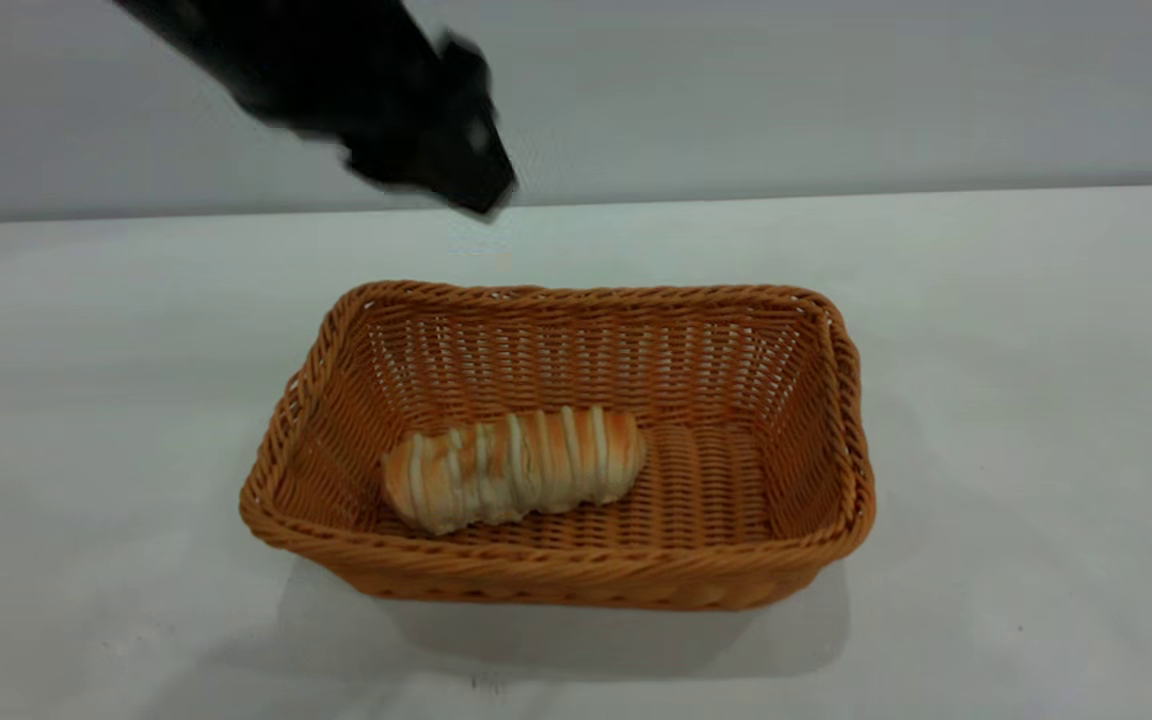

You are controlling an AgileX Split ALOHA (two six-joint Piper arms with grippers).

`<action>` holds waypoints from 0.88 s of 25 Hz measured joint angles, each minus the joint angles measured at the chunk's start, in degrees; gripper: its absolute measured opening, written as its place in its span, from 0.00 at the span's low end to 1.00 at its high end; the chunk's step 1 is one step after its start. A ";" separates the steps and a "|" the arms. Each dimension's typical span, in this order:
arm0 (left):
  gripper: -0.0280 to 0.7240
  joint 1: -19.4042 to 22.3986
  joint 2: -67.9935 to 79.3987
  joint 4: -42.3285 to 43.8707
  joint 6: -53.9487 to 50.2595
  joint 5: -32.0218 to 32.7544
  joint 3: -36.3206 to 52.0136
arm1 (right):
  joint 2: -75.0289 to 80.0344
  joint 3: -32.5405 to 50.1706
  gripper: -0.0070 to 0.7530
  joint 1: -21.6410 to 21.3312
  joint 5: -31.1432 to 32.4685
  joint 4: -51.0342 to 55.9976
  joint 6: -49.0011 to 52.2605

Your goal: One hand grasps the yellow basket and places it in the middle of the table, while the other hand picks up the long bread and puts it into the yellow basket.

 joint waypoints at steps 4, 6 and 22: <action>0.77 2.17 -9.52 0.11 0.05 7.96 0.00 | -5.51 0.00 0.71 0.00 3.21 -1.70 1.64; 0.77 3.27 -14.26 0.11 -0.01 12.28 0.00 | -8.27 0.00 0.71 0.00 5.15 -2.59 2.48; 0.77 4.03 -58.81 0.69 -6.85 38.96 7.56 | -28.15 11.65 0.71 0.00 12.13 -5.59 7.99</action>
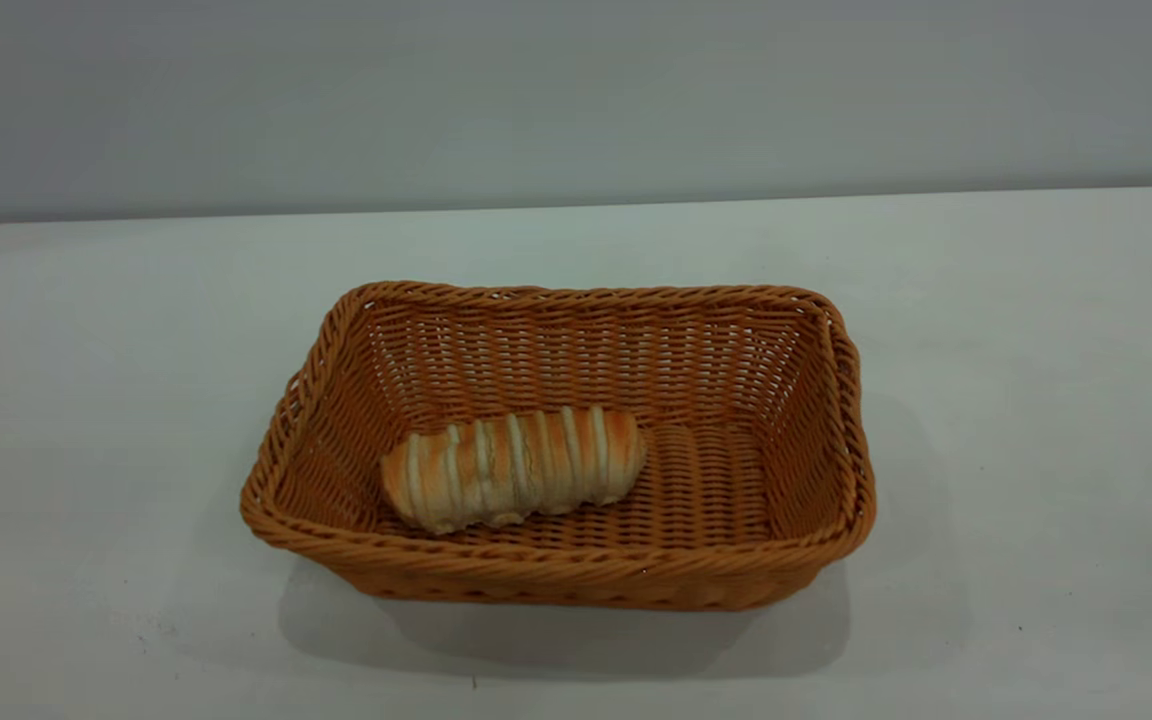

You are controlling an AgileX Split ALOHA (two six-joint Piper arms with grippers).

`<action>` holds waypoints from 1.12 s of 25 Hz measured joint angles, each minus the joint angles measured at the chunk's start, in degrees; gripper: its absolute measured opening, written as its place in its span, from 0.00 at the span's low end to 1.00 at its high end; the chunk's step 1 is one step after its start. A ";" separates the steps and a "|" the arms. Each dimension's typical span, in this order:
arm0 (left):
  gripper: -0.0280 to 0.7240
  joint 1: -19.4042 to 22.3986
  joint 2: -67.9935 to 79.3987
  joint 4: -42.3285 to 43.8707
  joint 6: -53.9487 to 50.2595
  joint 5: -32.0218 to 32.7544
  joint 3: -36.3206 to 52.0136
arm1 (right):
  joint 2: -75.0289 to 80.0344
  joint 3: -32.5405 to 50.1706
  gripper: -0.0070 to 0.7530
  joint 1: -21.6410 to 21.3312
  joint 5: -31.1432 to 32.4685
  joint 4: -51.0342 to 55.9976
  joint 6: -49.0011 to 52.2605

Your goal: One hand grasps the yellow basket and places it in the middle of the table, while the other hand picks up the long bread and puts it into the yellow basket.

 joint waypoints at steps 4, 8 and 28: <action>0.77 0.00 -8.59 0.19 -1.08 4.90 4.21 | -5.13 6.28 0.71 0.00 -0.77 -0.07 0.28; 0.77 0.00 -16.11 2.76 -3.31 8.70 9.54 | -10.32 11.45 0.71 0.00 -3.58 -1.06 1.45; 0.77 0.00 -33.30 12.31 -10.39 11.13 18.49 | -17.97 19.90 0.71 0.00 -5.39 -6.75 8.77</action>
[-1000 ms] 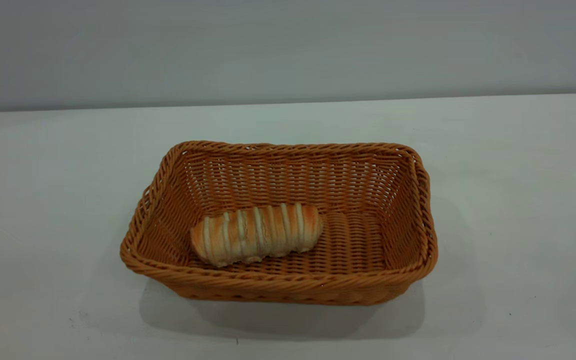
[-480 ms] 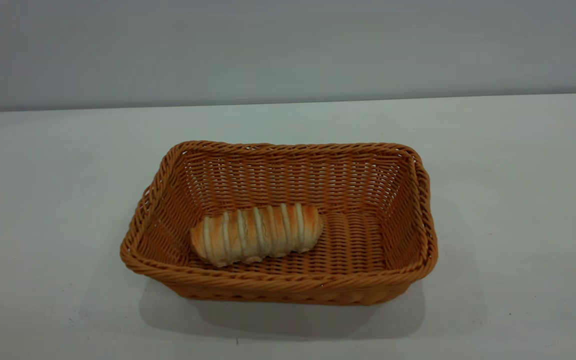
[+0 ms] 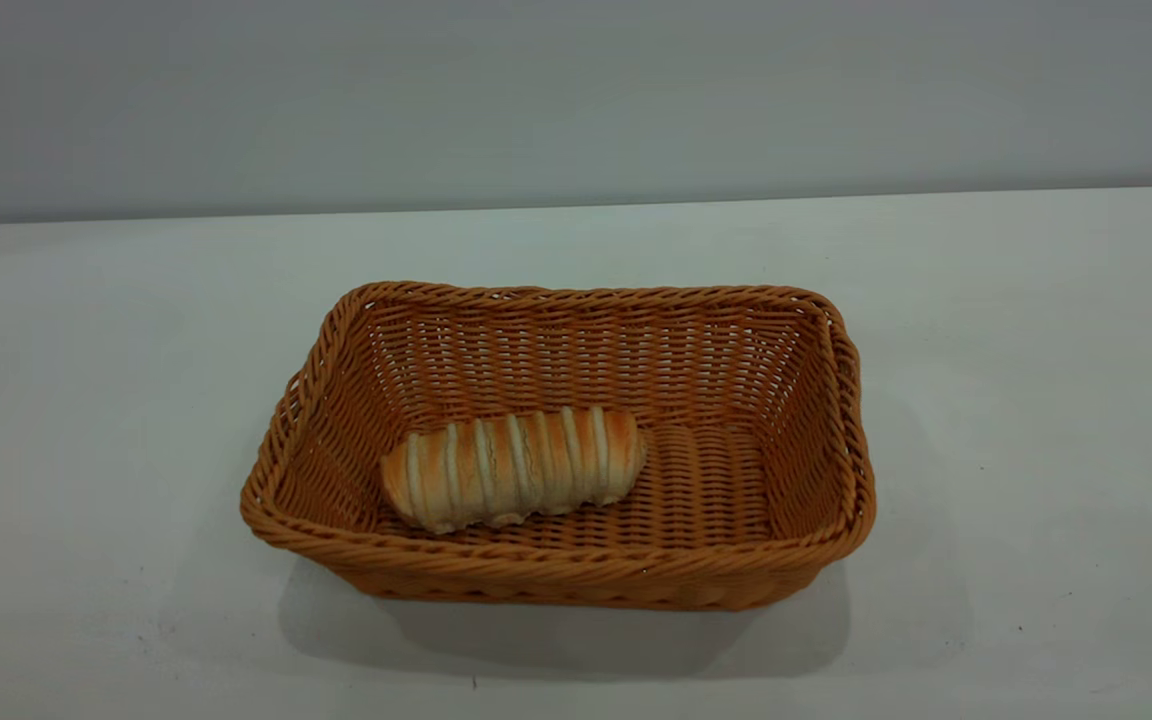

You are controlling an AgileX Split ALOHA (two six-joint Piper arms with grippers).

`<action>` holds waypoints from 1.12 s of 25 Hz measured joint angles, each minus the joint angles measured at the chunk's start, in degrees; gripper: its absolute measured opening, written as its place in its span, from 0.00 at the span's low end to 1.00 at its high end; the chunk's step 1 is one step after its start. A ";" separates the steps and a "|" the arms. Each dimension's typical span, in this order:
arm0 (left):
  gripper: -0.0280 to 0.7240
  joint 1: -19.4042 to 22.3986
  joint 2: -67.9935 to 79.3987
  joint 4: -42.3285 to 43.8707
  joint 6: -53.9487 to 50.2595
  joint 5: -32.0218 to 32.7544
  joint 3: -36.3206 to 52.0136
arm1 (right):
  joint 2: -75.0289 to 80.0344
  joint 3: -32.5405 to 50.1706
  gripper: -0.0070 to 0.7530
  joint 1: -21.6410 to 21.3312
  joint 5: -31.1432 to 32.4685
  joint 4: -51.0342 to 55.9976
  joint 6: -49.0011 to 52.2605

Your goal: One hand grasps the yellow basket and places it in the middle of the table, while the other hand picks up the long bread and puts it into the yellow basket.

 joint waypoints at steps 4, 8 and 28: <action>0.77 0.00 0.00 0.00 -0.73 -0.25 1.64 | 0.00 0.05 0.71 0.00 -0.07 0.00 0.00; 0.77 0.00 0.00 -0.06 -1.37 -0.76 3.11 | -0.06 0.09 0.71 0.00 -0.07 0.00 0.03; 0.77 0.00 0.00 -0.36 -1.65 -1.58 3.56 | -0.06 0.09 0.71 0.00 -0.12 -0.05 0.08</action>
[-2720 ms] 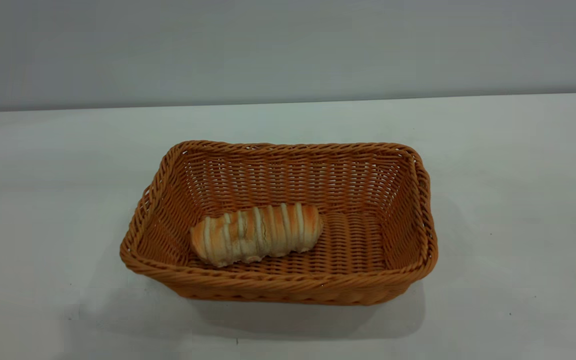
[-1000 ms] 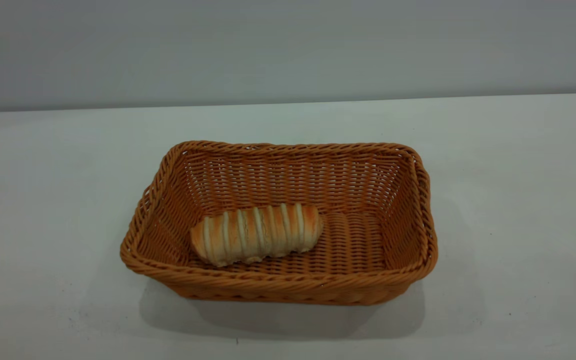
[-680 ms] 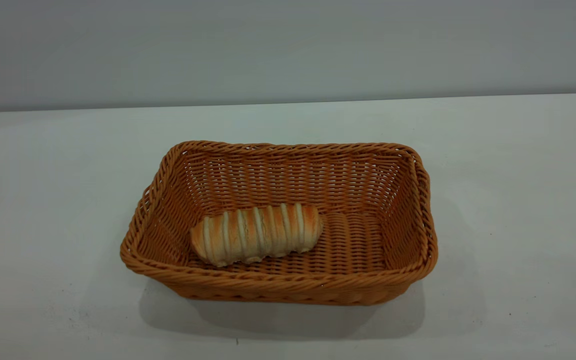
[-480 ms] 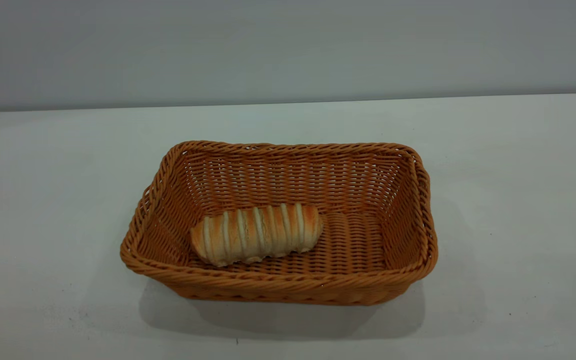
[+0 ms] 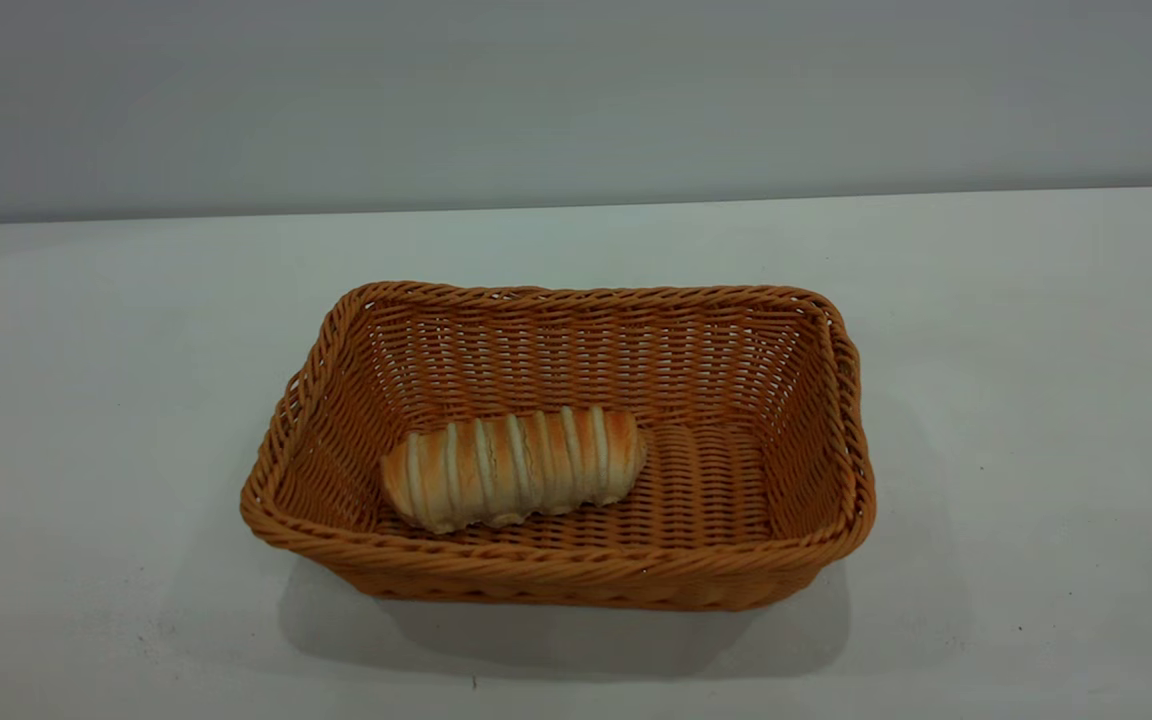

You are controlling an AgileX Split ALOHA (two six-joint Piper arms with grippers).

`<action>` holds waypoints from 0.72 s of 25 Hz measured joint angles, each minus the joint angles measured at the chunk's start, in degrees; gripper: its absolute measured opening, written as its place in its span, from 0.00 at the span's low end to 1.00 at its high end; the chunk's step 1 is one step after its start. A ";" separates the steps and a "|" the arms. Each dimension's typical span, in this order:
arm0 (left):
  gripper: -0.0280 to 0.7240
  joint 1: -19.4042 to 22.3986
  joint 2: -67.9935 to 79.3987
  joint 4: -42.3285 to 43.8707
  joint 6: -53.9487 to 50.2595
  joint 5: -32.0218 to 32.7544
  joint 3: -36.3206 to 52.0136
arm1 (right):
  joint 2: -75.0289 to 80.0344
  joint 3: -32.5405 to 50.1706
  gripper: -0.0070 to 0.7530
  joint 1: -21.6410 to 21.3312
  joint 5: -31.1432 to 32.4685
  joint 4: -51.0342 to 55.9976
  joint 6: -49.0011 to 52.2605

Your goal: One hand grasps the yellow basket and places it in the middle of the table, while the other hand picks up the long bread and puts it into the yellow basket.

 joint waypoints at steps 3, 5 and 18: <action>0.77 0.62 0.00 -0.09 0.00 0.00 0.00 | 0.00 0.00 0.71 -1.87 0.00 0.00 0.00; 0.77 4.00 0.00 -0.15 0.00 0.00 0.00 | 0.00 0.00 0.71 -5.07 0.00 0.00 0.00; 0.77 26.00 0.00 -0.43 0.10 0.00 0.00 | 0.00 0.14 0.71 -16.65 0.00 0.05 0.09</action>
